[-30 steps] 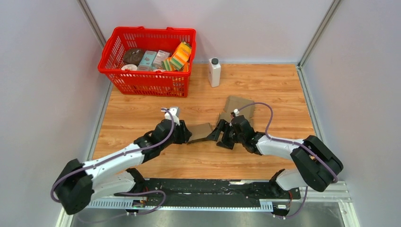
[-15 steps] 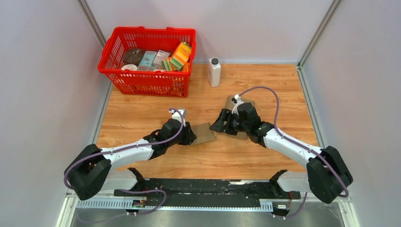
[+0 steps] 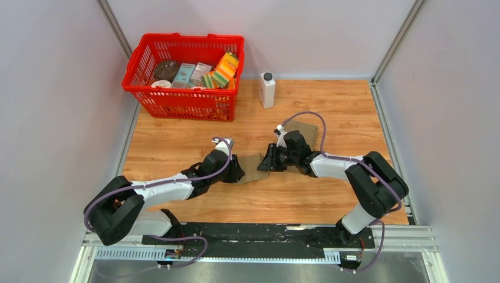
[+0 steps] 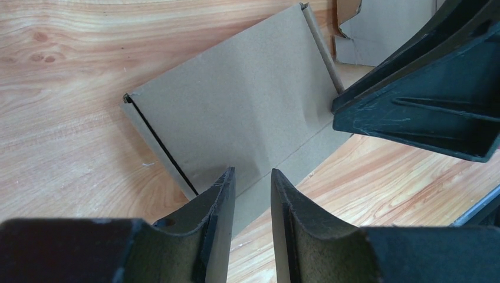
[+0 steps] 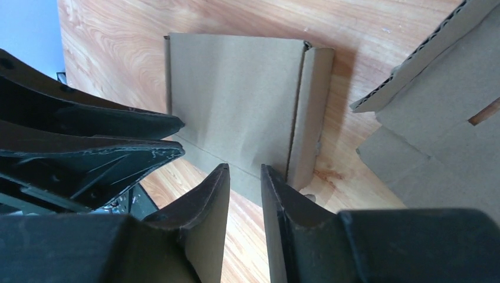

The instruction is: Fold the paper box

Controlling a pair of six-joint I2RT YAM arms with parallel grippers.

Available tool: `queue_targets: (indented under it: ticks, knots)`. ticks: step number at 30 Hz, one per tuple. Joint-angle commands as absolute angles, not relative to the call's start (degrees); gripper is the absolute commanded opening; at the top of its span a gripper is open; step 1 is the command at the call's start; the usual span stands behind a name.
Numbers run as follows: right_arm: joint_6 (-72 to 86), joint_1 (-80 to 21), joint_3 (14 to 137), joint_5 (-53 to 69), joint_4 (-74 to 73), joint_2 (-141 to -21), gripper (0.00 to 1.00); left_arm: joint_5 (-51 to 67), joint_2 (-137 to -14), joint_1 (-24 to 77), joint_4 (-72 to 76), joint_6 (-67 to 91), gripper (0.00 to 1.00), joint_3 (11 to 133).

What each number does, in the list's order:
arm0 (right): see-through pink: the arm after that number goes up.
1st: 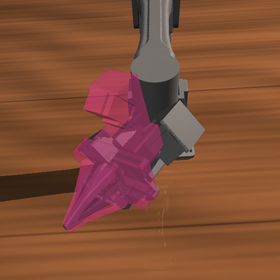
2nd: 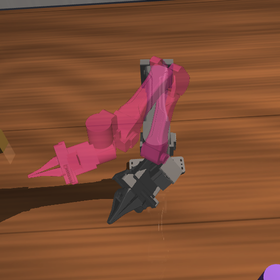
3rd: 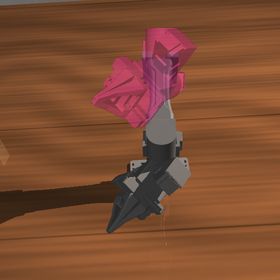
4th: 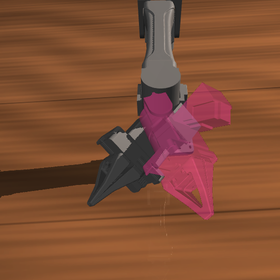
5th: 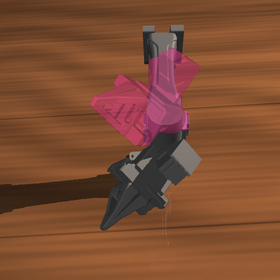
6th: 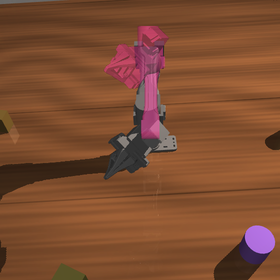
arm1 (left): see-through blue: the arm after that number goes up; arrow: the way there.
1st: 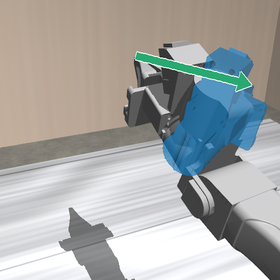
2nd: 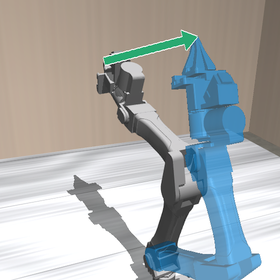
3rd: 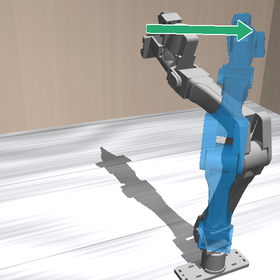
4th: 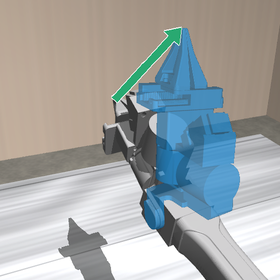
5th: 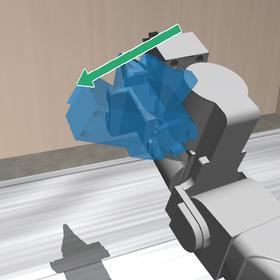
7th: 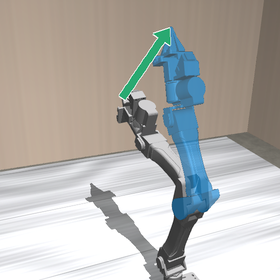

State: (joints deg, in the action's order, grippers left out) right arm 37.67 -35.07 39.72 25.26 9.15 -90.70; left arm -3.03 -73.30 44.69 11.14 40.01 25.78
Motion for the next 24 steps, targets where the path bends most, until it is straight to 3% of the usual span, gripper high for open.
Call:
queue_targets:
  ticks: [1, 10, 16, 20, 24]
  knots:
    - [37.27, -34.98, 39.11, 25.05, 14.15, -92.46, 0.32, -2.73, -71.9, 44.47, 9.23, 38.23, 0.38, 26.54]
    - [36.47, -34.98, 39.9, 23.99, 10.64, -91.85, 0.33, -4.57, -61.71, 42.46, 0.35, 35.25, 0.45, 28.39]
    - [32.62, -34.89, 42.44, 20.66, 1.33, -82.98, 0.45, -4.75, -57.48, 39.12, -5.62, 34.89, 0.59, 26.64]
    - [28.48, -34.89, 44.03, 16.71, -3.95, -81.82, 0.54, -1.06, -58.27, 37.09, -2.12, 36.3, 0.61, 24.35]
    - [27.07, -34.37, 46.05, 17.14, -3.96, -86.38, 0.56, 2.27, -63.17, 36.56, 2.89, 38.14, 0.61, 24.0]
